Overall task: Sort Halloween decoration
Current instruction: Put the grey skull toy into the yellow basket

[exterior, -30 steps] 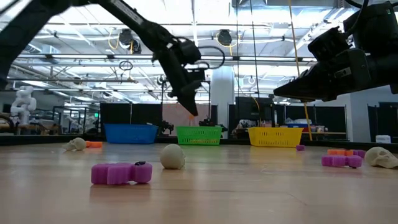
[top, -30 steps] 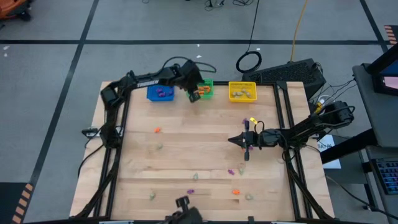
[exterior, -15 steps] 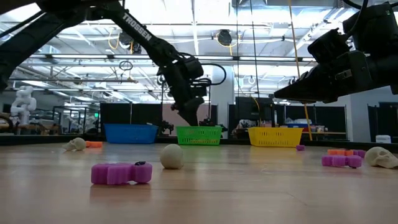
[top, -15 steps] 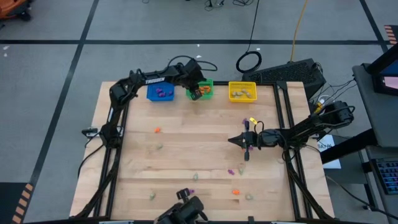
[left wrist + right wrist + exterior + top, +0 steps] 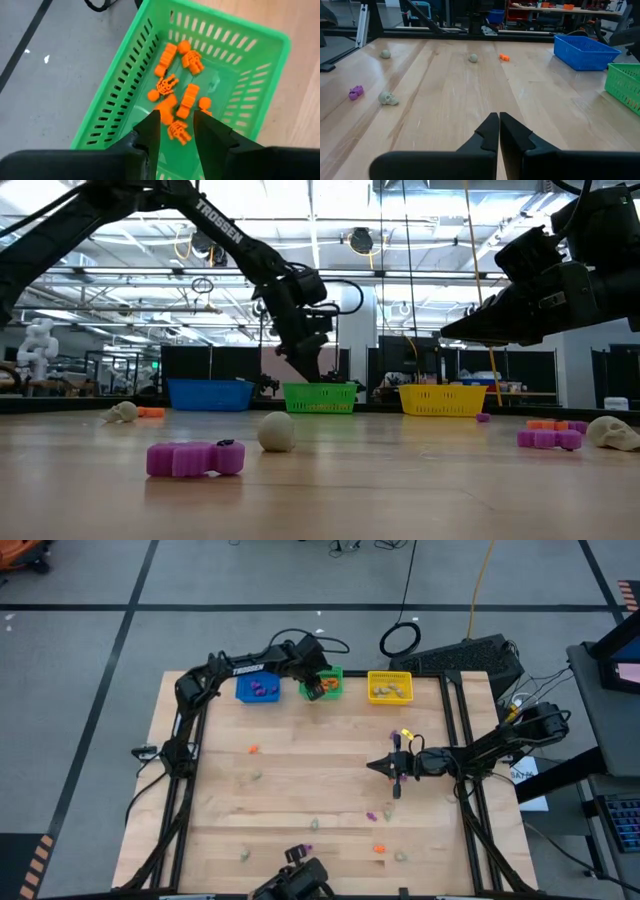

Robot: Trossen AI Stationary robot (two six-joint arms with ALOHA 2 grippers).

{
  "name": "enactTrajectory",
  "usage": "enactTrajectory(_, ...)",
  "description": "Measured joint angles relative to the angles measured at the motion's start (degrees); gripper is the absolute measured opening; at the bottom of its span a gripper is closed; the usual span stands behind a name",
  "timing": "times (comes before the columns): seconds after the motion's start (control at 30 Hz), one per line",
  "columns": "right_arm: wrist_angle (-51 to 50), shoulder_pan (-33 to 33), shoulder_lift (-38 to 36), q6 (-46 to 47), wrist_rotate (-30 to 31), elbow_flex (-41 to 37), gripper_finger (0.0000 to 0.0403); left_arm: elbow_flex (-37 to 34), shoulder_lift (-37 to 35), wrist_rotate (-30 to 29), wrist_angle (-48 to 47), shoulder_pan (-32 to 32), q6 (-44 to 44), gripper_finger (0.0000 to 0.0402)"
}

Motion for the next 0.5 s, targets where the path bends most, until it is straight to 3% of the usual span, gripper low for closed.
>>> enactTrajectory(0.33, -0.55, 0.00, 0.00, 0.26, 0.01, 0.00, 0.0000, -2.46, -3.39, 1.34, 1.86, -1.65, 1.45, 0.0009)
enactTrajectory(0.5, -1.01, -0.02, 0.00, -0.09, 0.02, 0.00, 0.0000, -9.54, -6.39, 1.27, 14.18, -3.53, -1.46, 0.0006)
